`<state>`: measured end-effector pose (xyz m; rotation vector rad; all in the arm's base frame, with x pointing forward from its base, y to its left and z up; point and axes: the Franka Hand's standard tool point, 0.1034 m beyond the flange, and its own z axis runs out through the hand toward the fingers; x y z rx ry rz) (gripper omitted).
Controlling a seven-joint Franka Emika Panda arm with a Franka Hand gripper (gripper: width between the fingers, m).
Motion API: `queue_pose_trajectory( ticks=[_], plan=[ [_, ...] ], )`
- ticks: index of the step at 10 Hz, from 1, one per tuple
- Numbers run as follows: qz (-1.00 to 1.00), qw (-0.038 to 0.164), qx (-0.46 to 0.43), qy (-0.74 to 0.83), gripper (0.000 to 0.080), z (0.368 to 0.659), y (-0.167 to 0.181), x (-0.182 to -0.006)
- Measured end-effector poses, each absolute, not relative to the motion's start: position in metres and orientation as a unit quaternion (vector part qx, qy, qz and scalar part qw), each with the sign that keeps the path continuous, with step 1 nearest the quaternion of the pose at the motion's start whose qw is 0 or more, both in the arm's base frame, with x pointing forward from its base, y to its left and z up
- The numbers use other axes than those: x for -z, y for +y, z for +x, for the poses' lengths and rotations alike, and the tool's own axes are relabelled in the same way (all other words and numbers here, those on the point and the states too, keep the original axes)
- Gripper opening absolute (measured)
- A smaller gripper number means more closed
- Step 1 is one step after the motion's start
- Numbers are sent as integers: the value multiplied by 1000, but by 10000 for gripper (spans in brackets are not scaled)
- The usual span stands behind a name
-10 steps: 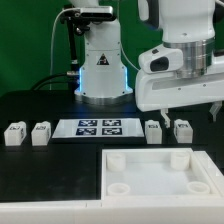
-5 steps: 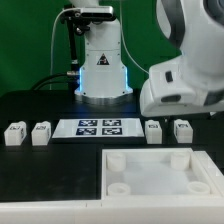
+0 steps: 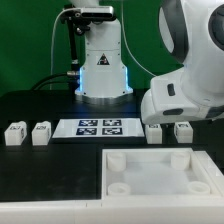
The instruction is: Assemble one leg
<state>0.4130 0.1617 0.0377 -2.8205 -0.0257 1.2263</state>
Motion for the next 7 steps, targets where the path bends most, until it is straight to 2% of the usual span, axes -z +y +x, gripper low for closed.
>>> queue_pose_trajectory(
  ticks=[4, 7],
  plan=[
    [-916, 28, -400, -8, 649, 387, 164, -15],
    [-918, 28, -396, -8, 649, 386, 164, -12]
  ],
)
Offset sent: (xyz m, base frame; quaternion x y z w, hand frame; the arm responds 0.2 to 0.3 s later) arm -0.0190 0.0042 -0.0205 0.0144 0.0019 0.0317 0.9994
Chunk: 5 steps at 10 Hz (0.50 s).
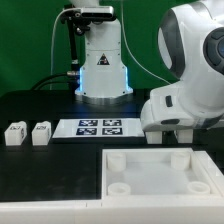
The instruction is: Assemble one leg
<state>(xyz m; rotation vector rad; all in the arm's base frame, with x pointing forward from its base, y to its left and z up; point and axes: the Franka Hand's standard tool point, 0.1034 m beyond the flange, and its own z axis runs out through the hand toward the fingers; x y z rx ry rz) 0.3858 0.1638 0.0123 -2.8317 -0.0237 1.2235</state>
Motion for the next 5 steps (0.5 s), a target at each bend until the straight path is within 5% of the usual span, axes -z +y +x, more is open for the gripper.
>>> queue_pose_trajectory(
  ticks=[2, 5],
  plan=[
    [-918, 28, -396, -8, 397, 386, 164, -12],
    [-918, 28, -396, -8, 291, 386, 164, -12]
  ],
)
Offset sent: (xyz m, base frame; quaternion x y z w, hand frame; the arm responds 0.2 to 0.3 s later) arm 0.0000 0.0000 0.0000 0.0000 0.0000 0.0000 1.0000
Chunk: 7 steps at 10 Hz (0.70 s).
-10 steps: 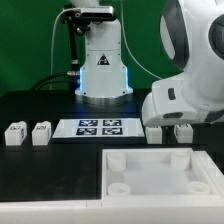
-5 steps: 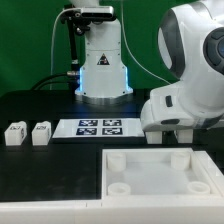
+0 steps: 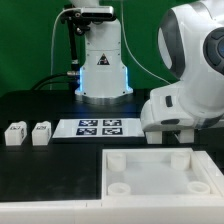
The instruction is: Assemble one leg
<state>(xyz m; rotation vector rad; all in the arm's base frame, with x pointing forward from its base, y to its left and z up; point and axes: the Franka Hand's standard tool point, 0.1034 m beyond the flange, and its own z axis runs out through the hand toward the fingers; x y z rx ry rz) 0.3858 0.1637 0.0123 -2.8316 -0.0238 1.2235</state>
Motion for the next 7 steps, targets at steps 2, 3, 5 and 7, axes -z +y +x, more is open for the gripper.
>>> queue_pose_trajectory(
  ticks=[2, 3, 5, 7],
  plan=[
    [-918, 28, -396, -8, 291, 386, 164, -12],
    [-918, 28, -396, -8, 291, 386, 164, -12],
    [-917, 32, -397, -17, 291, 389, 161, -16],
    [-928, 55, -366, -51, 292, 426, 144, -53]
  ],
)
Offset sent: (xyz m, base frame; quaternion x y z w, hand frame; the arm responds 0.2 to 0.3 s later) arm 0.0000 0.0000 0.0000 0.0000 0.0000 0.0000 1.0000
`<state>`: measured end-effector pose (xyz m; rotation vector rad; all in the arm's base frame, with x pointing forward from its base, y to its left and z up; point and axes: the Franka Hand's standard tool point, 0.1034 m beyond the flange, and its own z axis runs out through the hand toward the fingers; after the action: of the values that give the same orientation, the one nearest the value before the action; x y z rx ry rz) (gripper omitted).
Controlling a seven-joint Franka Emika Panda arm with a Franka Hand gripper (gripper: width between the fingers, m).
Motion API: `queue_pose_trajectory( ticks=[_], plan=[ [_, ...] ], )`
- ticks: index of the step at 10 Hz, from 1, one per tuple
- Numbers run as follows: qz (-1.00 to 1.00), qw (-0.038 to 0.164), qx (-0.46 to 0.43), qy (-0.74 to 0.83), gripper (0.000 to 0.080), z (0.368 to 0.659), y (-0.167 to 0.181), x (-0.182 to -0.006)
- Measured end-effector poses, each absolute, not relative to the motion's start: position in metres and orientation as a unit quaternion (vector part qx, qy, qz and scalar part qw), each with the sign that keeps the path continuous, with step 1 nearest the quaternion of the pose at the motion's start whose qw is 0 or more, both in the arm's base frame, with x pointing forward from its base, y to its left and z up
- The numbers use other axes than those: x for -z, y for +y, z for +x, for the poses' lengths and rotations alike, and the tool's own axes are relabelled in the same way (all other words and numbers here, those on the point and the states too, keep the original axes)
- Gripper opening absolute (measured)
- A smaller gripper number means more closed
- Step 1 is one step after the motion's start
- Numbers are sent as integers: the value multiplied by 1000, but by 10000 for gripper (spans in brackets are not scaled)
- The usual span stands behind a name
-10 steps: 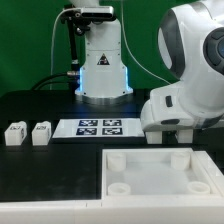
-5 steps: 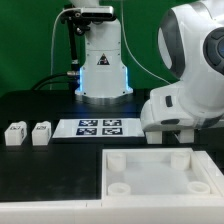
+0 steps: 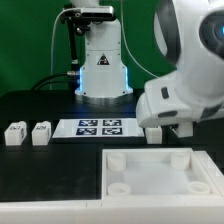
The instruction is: Assemble one leg
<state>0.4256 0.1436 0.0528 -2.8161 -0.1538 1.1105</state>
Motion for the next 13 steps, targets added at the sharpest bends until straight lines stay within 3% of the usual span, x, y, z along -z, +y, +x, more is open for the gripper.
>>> queue_pose_trajectory(
  ticks=[2, 5, 10, 12, 13],
  plan=[
    [-934, 76, -343, -69, 292, 456, 114, -91],
    [-977, 72, -190, -66, 294, 494, 96, -133],
    [-995, 50, 43, -71, 294, 512, 85, -129],
    [-988, 43, 119, -94, 294, 559, 70, -163],
    [-982, 37, 160, -96, 294, 573, 66, -168]
  ],
)
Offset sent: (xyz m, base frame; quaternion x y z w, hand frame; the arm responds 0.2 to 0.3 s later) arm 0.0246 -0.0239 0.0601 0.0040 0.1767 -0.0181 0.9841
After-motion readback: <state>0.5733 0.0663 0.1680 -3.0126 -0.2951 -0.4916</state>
